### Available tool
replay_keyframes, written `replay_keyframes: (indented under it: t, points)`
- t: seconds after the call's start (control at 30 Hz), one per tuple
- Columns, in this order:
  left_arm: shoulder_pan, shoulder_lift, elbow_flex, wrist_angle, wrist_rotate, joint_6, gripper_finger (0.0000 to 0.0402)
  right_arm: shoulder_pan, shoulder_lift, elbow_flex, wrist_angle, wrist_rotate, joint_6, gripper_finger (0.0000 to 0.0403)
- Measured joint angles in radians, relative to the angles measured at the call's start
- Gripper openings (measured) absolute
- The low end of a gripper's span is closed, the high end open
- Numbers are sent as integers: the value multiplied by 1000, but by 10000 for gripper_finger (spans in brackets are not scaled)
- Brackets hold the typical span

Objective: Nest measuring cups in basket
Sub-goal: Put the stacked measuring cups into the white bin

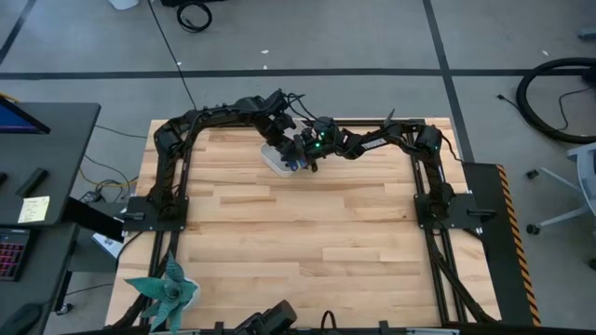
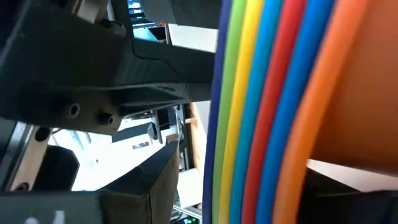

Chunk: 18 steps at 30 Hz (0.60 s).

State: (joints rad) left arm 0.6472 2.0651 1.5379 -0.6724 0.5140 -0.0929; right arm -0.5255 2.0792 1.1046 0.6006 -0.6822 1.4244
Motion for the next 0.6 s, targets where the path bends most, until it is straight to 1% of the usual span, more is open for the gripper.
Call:
replay_keyframes:
  t: [0.1, 0.23, 0.6]
  points:
    - [-1, 1, 0, 0, 3, 0, 116, -2, 0, 0, -3, -23, 7, 198]
    - [-2, 1, 0, -1, 4, 0, 116, -2, 0, 0, 1, -21, -35, 198]
    - [-2, 2, 0, 2, 7, 2, 116, -2, 0, 0, -6, -13, -38, 198]
